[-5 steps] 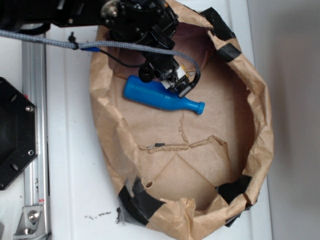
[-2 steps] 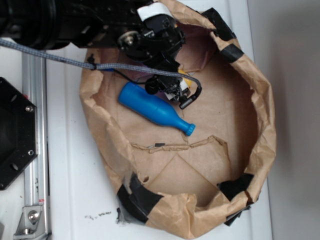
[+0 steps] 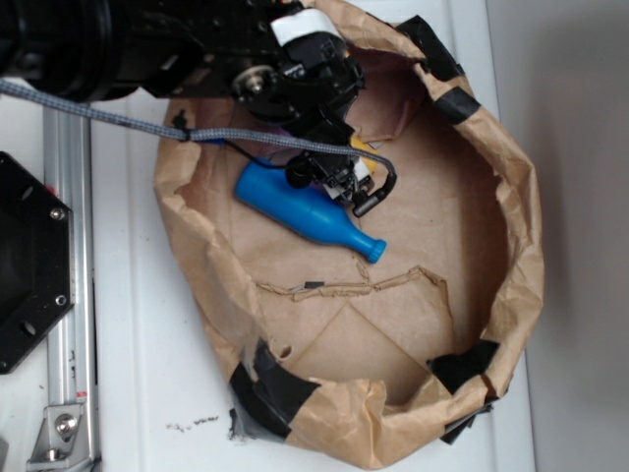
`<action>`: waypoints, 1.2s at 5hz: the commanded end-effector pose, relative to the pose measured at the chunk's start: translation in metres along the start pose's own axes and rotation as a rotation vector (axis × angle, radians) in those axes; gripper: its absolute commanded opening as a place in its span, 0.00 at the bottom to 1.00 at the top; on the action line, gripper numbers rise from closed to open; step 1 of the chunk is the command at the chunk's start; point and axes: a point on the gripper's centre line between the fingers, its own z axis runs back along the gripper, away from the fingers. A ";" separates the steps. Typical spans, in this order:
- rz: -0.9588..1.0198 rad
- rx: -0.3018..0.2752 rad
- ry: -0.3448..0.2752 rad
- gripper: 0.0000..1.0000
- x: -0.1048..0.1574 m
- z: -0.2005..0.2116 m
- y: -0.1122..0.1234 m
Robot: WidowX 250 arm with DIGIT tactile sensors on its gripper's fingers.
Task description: Grab the yellow duck.
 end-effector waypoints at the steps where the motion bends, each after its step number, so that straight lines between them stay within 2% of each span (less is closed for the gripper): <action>1: 0.023 -0.010 -0.031 1.00 0.021 -0.001 -0.003; 2: 0.019 -0.041 -0.038 1.00 0.033 -0.023 -0.031; 3: -0.038 -0.081 -0.004 1.00 0.026 -0.026 -0.059; 4: -0.082 -0.127 0.006 1.00 0.013 -0.016 -0.074; 6: -0.106 -0.150 0.010 1.00 0.006 -0.009 -0.078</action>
